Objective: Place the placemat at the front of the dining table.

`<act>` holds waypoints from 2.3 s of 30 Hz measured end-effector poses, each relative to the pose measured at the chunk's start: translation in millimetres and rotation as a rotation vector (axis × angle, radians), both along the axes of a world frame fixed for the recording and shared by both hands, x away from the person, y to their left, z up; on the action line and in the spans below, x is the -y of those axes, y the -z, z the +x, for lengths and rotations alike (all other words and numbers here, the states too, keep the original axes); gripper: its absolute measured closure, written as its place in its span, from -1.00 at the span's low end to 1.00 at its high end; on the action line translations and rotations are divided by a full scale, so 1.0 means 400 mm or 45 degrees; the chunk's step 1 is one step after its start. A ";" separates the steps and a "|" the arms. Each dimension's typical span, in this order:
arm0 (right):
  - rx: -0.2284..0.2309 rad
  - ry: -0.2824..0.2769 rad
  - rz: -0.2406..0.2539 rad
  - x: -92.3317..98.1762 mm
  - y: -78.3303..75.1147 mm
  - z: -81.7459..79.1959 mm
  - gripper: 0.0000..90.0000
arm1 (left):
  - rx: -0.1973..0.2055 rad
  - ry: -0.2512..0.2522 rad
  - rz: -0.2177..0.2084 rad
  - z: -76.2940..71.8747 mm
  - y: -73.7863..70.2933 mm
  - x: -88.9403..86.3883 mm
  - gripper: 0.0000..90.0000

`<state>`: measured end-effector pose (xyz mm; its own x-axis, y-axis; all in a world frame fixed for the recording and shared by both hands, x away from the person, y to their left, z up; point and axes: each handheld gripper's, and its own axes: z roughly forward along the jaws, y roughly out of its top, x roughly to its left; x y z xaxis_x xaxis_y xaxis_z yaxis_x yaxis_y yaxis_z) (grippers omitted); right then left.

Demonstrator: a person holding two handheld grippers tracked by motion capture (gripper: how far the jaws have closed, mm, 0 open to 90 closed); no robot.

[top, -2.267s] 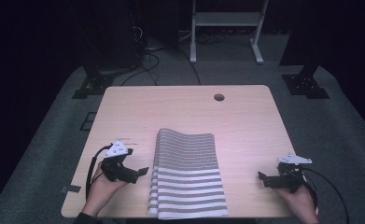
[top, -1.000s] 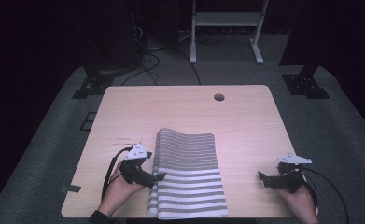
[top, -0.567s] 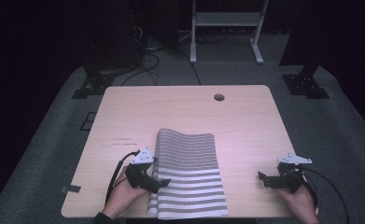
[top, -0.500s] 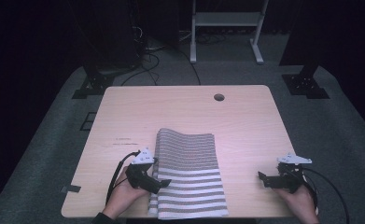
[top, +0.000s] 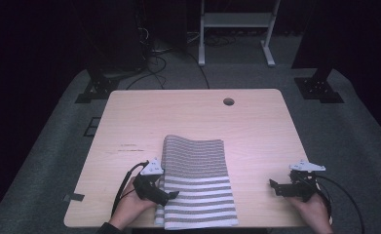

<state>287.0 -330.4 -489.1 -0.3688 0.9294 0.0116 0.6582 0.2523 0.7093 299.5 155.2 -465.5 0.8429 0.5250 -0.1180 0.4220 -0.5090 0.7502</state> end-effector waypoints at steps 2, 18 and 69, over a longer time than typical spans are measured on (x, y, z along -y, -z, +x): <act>0.000 0.000 0.000 0.000 0.000 0.000 -1.00 | -0.002 0.001 0.010 0.001 0.005 -0.001 -1.00; 0.000 0.000 0.000 0.000 0.000 0.000 -1.00 | -0.016 0.077 0.050 -0.015 0.005 0.012 -0.37; 0.000 0.000 0.000 0.000 0.000 0.000 -1.00 | 0.050 0.120 -0.003 0.034 -0.132 0.061 0.96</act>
